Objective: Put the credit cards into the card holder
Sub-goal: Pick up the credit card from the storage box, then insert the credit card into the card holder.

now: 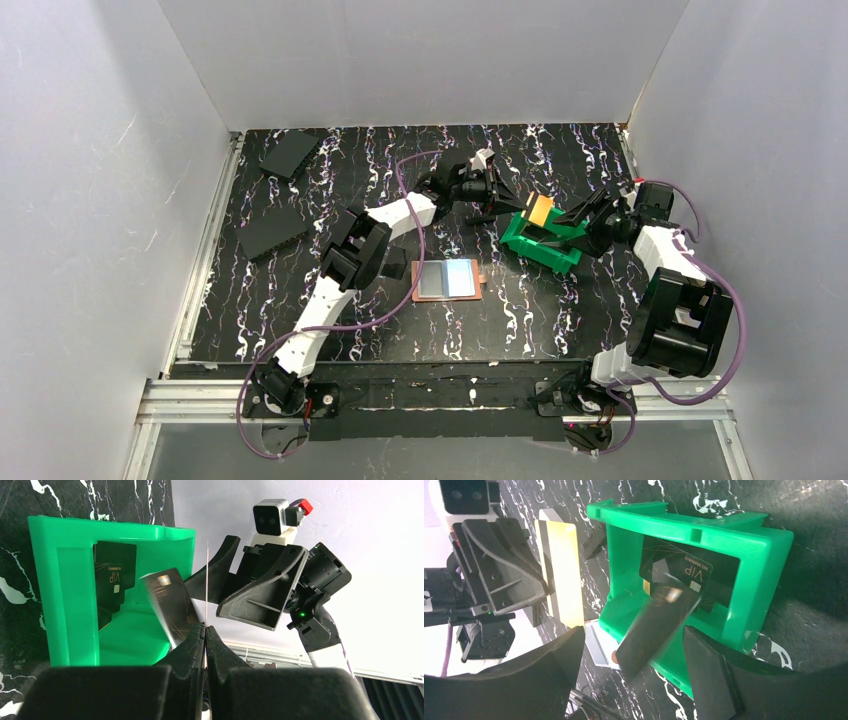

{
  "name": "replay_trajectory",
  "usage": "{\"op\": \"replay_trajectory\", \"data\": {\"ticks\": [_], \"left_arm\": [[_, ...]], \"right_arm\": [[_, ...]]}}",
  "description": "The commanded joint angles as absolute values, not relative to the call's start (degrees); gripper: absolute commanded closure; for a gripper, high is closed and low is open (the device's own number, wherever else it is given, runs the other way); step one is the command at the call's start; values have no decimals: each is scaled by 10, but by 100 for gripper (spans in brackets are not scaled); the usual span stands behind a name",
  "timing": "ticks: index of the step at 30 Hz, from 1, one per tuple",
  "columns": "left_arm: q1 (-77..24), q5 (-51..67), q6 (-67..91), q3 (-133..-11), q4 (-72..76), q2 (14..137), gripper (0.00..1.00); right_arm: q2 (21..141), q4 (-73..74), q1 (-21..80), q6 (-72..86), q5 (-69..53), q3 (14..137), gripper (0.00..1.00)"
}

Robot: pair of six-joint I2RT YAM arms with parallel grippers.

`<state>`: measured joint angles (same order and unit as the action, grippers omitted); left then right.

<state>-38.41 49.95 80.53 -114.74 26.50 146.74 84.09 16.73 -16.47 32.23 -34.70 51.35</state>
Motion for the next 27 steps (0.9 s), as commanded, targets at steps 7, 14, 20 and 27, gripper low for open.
{"op": "replay_trajectory", "data": {"ticks": [7, 14, 20, 27], "left_arm": [[-381, 511, 802, -1144, 268, 1402, 100], [-381, 515, 813, -1133, 280, 1392, 100], [-382, 515, 836, -1107, 314, 1376, 100], [-383, 514, 847, -1077, 341, 1354, 100]], "right_arm": [[843, 69, -153, 392, -413, 536, 17], [860, -122, -140, 534, -469, 476, 31], [866, -163, -130, 559, -462, 462, 47], [848, -197, -123, 582, -457, 433, 58]]}}
